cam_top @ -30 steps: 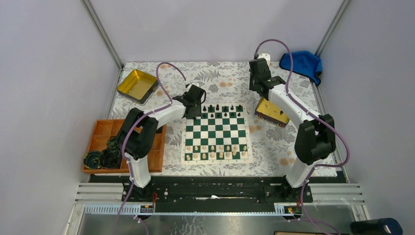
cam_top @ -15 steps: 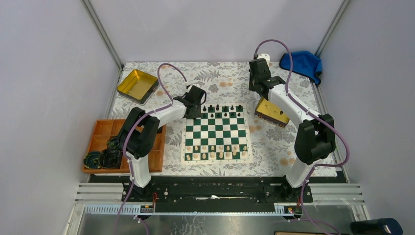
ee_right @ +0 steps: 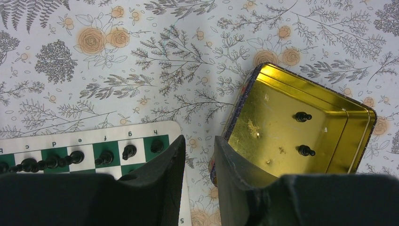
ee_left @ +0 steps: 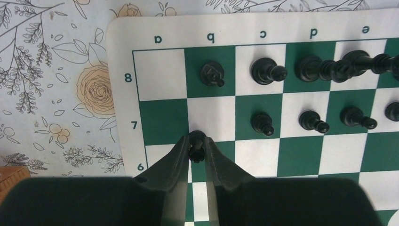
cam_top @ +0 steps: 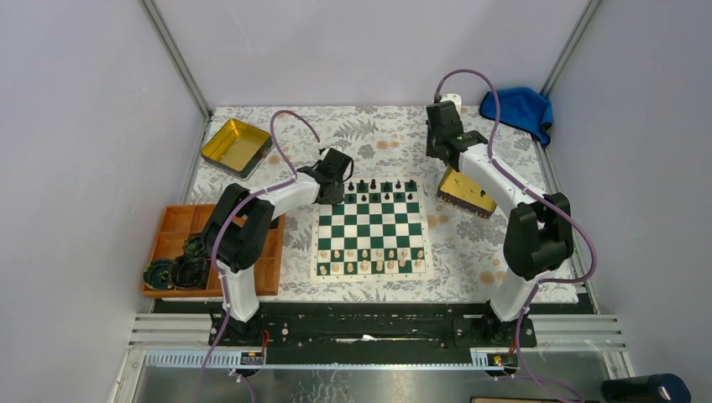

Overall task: Set up the chess pieces on the board
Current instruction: Pick up the chess piece from the chessboard.

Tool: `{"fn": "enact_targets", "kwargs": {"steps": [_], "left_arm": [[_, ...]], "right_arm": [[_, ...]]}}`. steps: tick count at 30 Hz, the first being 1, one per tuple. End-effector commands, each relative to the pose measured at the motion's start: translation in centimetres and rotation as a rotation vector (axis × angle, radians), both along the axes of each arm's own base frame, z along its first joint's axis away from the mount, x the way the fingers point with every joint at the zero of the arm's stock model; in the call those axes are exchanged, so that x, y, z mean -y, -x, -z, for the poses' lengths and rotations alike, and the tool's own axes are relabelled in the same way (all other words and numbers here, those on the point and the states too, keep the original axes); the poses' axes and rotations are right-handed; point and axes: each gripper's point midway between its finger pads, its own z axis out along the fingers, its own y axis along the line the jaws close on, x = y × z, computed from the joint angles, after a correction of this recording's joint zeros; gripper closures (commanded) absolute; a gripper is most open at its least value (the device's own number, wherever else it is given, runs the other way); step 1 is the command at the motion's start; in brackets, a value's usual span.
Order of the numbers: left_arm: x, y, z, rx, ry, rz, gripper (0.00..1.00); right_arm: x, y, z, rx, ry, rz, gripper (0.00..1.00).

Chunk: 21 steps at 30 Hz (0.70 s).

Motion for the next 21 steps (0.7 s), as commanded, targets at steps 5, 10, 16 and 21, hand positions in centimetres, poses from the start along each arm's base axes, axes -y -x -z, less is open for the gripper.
{"fn": "enact_targets", "kwargs": {"steps": [5,10,16,21], "left_arm": [[-0.2,0.6,0.4,-0.009,-0.008,-0.007,0.79],[-0.4,0.4,-0.1,0.007,-0.015,-0.012,0.84],[-0.8,-0.1,-1.5,0.043,-0.032,-0.027,0.9],[-1.1,-0.5,-2.8,0.067,-0.041,-0.039,0.92]], "right_arm": [[-0.3,-1.2,-1.6,0.056,-0.037,0.008,0.64],[-0.3,-1.2,-1.5,0.054,-0.038,0.008,0.64],[-0.3,-1.3,-1.3,0.05,-0.034,0.008,0.64],[-0.2,-1.3,-1.4,0.051,-0.034,0.008,0.64]]}}
